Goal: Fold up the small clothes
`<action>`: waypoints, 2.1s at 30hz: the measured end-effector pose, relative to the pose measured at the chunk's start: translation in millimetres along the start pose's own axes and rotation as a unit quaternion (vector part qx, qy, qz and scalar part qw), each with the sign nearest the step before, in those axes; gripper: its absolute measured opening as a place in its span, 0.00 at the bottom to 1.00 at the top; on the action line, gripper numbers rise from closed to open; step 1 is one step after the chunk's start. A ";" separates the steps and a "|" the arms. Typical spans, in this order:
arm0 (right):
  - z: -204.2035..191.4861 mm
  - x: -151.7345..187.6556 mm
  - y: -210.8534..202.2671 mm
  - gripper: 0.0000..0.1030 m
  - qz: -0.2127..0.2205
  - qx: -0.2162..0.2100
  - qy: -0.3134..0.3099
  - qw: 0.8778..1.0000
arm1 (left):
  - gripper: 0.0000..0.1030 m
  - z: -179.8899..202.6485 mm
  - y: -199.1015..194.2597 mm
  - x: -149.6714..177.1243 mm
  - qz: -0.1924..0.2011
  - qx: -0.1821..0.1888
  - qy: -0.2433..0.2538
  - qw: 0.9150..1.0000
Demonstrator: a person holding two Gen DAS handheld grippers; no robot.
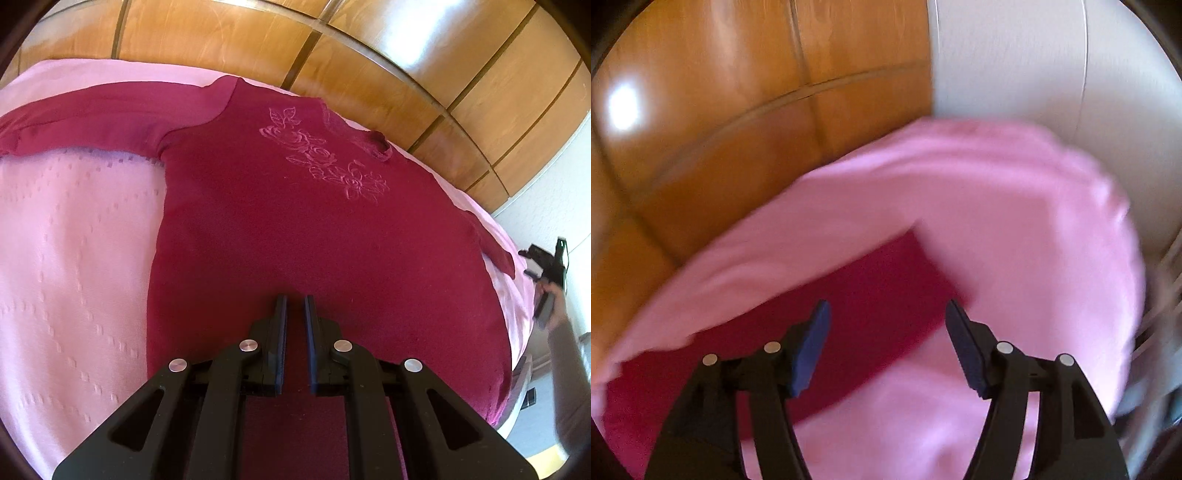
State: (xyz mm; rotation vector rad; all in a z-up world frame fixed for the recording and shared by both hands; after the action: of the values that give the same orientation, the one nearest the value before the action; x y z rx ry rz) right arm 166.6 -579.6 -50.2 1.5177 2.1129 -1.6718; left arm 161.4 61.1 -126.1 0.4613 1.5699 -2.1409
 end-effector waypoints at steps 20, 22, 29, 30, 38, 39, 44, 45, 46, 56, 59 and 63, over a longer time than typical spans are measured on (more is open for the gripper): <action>-27.0 45.8 30.6 0.37 -0.028 0.017 -0.025 0.999 | 0.08 -3.4 -10.0 5.8 0.013 -0.012 0.004 1.000; -44.8 52.4 16.5 0.52 -0.029 0.004 -0.057 0.998 | 0.08 -9.2 -16.4 6.4 0.021 -0.029 0.002 0.999; -119.4 157.6 -10.7 0.57 -0.158 -0.158 -0.141 0.965 | 0.28 -37.4 -43.1 16.6 0.044 -0.058 -0.032 0.997; -126.5 178.0 -15.9 0.56 -0.177 -0.177 -0.146 0.957 | 0.30 -38.5 -46.9 18.4 0.046 -0.065 -0.028 0.996; -130.7 260.0 -59.4 0.48 -0.227 -0.193 -0.206 0.932 | 0.52 -50.3 -67.9 49.7 0.042 -0.106 0.014 0.993; -130.1 267.5 -64.8 0.39 -0.231 -0.186 -0.222 0.929 | 0.43 -48.8 -66.3 55.7 0.035 -0.106 0.026 0.993; -144.6 271.7 -79.3 0.07 -0.232 -0.167 -0.269 0.920 | 0.05 -42.5 -78.2 69.1 0.043 -0.102 0.062 0.992; -148.8 267.2 -86.0 0.07 -0.222 -0.171 -0.283 0.917 | 0.05 -46.1 -84.8 68.0 0.046 -0.098 0.061 0.992; -143.8 269.5 -90.0 0.07 -0.223 -0.170 -0.286 0.916 | 0.04 -49.1 -85.7 67.2 0.045 -0.100 0.061 0.992; -111.6 261.0 -71.8 0.42 -0.222 -0.151 -0.236 0.934 | 0.41 -59.7 -101.5 50.5 0.069 -0.097 0.021 0.993; -89.5 220.2 -61.7 0.63 -0.175 -0.145 -0.160 0.961 | 0.47 -47.6 -103.9 29.3 0.100 -0.085 0.017 0.991; -38.7 153.3 -29.0 0.62 -0.114 -0.128 -0.018 0.985 | 0.47 -16.1 -86.3 10.8 0.110 -0.079 0.050 0.989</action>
State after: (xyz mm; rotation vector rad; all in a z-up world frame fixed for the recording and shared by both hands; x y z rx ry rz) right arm 86.3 -449.4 -99.9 1.2042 2.4465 -1.4007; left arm 106.3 97.0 -66.8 0.6640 1.6438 -1.8376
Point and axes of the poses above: each gripper's, at about its wrist camera, not at the fingertips, and y roughly the way its jaws point, z to its right, x to its underside, the point moved 7 cm from there along y, roughly the way its jaws point, and after that the axes turned 10 degrees about -x, right-handed, at the moved point
